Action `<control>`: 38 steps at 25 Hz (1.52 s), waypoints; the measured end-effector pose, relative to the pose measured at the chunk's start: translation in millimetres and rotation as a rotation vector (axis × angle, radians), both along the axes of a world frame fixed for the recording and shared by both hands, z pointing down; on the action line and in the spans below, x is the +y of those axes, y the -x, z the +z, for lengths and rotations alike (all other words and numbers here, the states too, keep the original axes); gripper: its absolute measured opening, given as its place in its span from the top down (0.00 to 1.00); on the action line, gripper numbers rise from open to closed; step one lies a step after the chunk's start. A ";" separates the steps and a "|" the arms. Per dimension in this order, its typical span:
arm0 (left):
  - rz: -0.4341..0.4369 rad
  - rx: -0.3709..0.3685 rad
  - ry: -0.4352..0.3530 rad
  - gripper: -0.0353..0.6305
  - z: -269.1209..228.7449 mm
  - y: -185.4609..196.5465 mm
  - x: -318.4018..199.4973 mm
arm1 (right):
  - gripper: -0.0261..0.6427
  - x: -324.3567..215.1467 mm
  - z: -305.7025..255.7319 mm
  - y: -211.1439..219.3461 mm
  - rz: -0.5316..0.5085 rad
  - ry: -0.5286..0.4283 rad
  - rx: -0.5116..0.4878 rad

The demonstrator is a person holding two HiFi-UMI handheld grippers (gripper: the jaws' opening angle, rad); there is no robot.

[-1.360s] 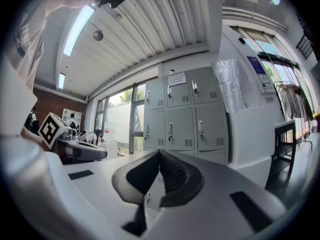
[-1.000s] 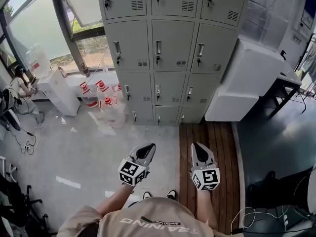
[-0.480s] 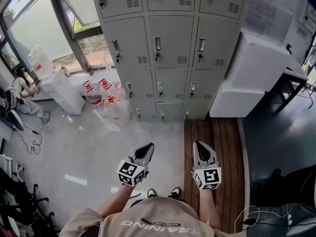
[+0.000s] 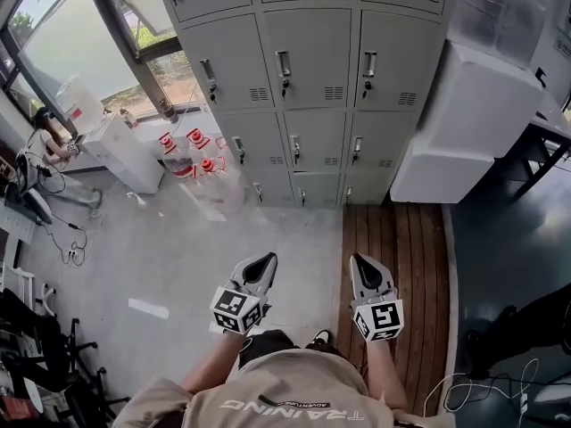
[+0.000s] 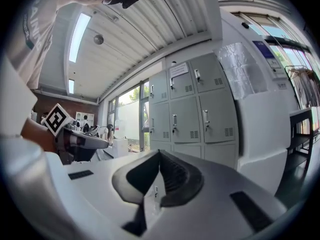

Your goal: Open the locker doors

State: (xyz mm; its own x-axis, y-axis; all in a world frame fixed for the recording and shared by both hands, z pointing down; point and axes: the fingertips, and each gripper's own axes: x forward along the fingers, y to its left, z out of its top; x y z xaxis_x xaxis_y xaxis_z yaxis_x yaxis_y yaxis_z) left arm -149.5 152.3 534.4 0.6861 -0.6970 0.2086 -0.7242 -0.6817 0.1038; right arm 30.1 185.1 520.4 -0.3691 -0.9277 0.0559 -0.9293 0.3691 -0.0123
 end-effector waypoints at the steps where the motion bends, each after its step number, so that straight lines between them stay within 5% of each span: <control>1: -0.002 -0.005 -0.006 0.94 -0.8 -2.1 -1.6 | 0.95 -1.4 3.0 0.7 -0.014 0.007 -0.001; 11: 0.077 -0.005 0.043 0.94 13.8 -30.5 -51.4 | 0.95 -36.4 23.0 7.3 -0.035 0.068 0.014; 19: 0.160 0.054 -0.017 0.94 -3.1 -43.8 -144.0 | 0.95 -109.9 -3.5 -8.1 0.051 0.028 0.130; 24: 0.215 0.033 -0.054 0.94 -10.8 -42.3 -194.0 | 0.94 -156.5 -23.8 -16.8 0.121 0.025 0.110; 38: 0.234 0.110 0.048 0.94 5.6 -42.3 -290.7 | 0.95 -243.2 4.4 -22.6 0.189 0.090 0.047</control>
